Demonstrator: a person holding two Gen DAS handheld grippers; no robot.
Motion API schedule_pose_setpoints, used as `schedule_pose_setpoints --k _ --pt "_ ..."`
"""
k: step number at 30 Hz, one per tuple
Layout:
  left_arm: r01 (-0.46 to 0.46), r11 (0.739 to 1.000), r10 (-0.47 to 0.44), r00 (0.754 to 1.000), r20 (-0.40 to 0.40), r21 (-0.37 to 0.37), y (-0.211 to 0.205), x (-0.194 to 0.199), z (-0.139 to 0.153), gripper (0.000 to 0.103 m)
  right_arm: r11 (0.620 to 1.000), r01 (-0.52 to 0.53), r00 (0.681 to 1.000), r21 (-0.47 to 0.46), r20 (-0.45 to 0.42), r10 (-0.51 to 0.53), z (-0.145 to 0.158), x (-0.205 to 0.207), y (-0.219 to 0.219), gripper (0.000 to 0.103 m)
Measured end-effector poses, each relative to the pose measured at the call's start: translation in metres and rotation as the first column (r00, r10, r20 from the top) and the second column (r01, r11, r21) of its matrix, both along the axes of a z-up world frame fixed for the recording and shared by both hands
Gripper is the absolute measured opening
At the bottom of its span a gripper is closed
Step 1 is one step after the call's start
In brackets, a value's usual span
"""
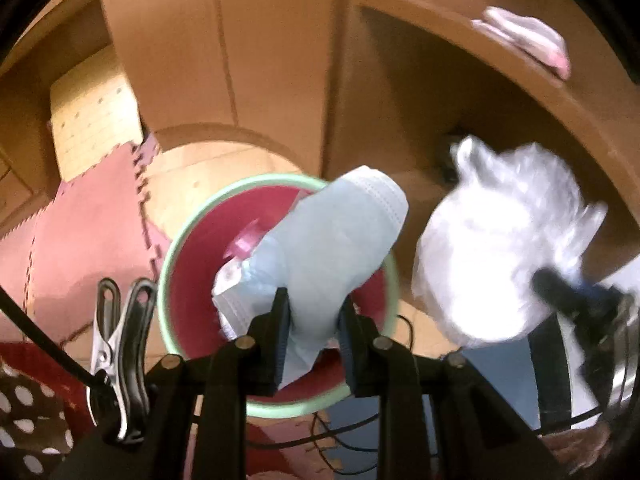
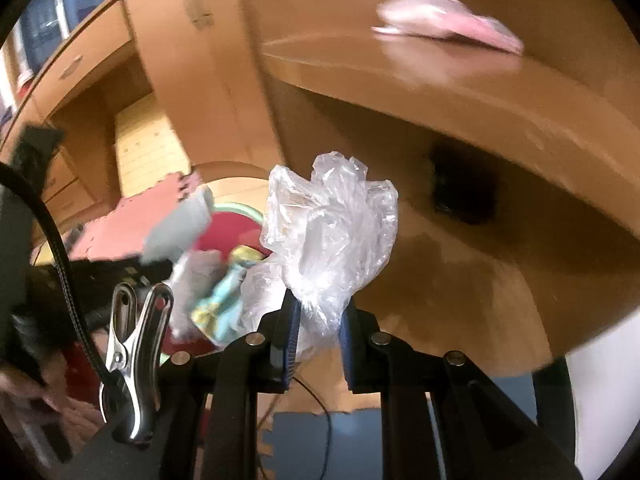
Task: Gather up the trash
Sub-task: 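Carry the blue cloth with left tool while right tool carries bag toward bin, then open both tools over the bin to drop the blue cloth and clear bag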
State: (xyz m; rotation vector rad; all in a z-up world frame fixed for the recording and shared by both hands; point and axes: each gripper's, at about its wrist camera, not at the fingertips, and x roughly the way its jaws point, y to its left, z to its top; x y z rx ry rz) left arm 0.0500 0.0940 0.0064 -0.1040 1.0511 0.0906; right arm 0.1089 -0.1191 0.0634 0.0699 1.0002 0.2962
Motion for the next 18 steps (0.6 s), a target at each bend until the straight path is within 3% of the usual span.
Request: schedule_pose_setpoints --k 6,18 --pt "-0.081 0.996 0.077 0.994 -0.073 -0.046 0.037 0.0 -0.028 0.023 0.995 -0.102 0.995 -0.009 0.016 0.103 0.011 0.018 0.052 0.019" --pt "-0.16 0.982 0.143 0.976 -0.167 -0.096 0.068 0.015 -0.079 0.025 0.971 -0.232 0.972 -0.054 -0.063 0.228 -0.045 0.039 0.109 0.019"
